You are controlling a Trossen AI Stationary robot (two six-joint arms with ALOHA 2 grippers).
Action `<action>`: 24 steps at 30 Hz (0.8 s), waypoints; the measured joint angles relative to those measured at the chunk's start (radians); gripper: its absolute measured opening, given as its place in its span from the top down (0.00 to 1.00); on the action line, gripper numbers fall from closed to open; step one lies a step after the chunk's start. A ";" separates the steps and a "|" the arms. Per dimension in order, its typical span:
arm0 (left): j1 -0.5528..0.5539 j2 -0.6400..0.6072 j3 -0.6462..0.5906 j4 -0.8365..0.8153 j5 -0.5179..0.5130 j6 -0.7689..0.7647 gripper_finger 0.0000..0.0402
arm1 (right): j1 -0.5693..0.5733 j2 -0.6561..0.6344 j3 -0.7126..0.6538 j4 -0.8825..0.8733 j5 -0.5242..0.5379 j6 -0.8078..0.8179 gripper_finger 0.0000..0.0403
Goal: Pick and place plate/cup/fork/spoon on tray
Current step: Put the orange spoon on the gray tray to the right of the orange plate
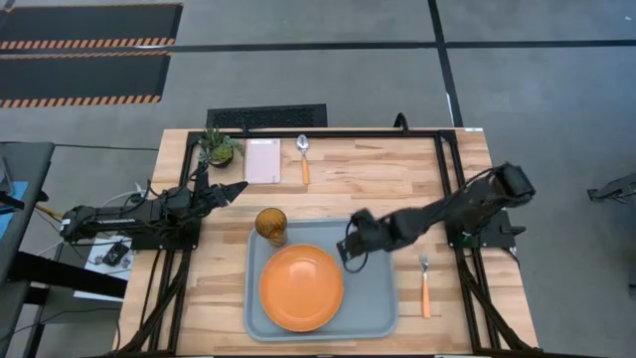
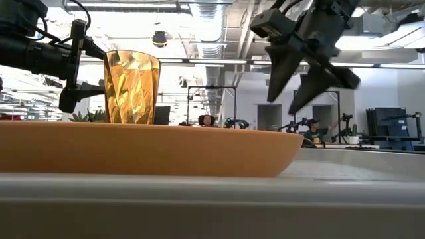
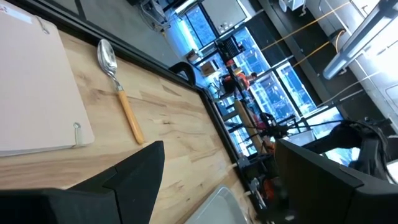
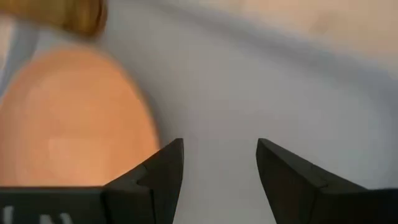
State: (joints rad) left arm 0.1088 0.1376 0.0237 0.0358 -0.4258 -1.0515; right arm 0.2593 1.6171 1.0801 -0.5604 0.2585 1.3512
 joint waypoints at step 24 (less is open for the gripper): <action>0.000 0.000 0.000 0.000 -0.007 -0.010 0.28 | -0.593 0.290 0.396 0.098 -0.062 -0.657 0.46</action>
State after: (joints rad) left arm 0.1089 0.1379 0.0235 0.0359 -0.4327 -1.0611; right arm -0.3340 1.9072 1.4760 -0.4620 0.1963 0.6946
